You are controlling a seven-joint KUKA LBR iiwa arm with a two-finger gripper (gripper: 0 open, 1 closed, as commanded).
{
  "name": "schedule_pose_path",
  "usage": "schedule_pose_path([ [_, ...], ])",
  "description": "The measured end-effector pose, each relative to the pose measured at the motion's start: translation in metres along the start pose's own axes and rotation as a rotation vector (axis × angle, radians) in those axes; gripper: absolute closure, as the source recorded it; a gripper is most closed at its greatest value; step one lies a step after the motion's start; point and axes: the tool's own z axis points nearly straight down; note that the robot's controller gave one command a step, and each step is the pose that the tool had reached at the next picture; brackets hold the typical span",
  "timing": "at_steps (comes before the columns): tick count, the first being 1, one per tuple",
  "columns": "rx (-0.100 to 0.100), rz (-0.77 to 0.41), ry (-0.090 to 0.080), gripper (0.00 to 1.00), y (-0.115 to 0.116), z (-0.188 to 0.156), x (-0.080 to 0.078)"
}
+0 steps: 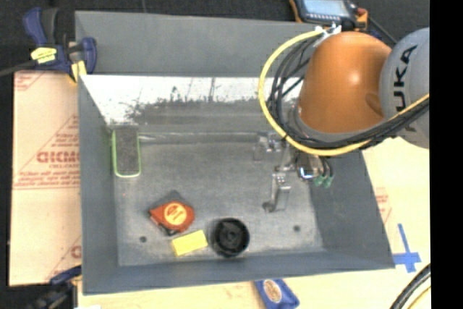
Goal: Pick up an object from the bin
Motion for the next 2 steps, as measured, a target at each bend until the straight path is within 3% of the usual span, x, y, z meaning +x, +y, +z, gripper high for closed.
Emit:
schedule_pose_path([
  [1, 0.000, -0.001, 0.000, 0.00, 0.000, 0.001, 0.000],
  [2, -0.001, 0.054, 0.006, 0.00, 0.007, 0.046, -0.001],
])
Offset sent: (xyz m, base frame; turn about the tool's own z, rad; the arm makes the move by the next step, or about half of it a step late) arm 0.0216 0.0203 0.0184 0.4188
